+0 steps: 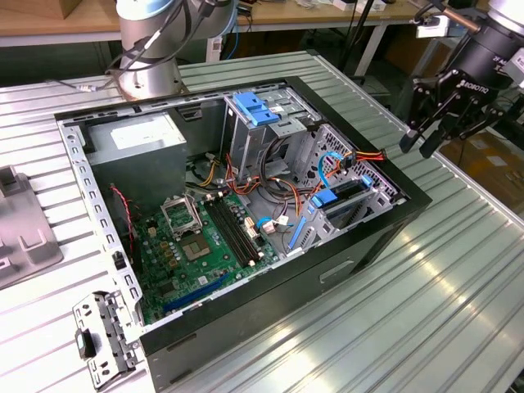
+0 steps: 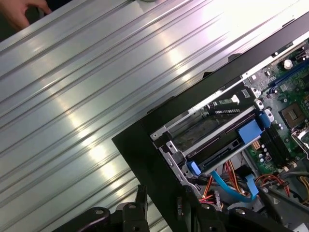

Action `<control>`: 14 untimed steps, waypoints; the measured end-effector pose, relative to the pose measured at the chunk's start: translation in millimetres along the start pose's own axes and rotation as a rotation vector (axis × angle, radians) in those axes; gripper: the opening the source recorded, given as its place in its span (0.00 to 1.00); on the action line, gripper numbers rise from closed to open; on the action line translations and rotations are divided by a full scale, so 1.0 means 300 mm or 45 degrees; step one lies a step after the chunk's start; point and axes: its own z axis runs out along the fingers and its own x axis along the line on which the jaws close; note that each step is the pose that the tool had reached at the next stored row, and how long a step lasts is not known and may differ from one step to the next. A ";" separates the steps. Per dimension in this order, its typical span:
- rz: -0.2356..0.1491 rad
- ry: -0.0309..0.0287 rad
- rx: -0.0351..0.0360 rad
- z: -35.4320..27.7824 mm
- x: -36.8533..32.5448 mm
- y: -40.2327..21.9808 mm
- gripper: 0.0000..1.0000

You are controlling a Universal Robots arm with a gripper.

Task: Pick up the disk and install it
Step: 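Insert the first disk wire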

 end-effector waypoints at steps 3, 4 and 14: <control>0.000 -0.0002 0.0003 0.000 0.015 -0.012 0.42; 0.000 -0.0002 0.0003 0.000 0.014 -0.013 0.42; 0.004 -0.0002 0.0004 0.037 -0.023 -0.048 0.42</control>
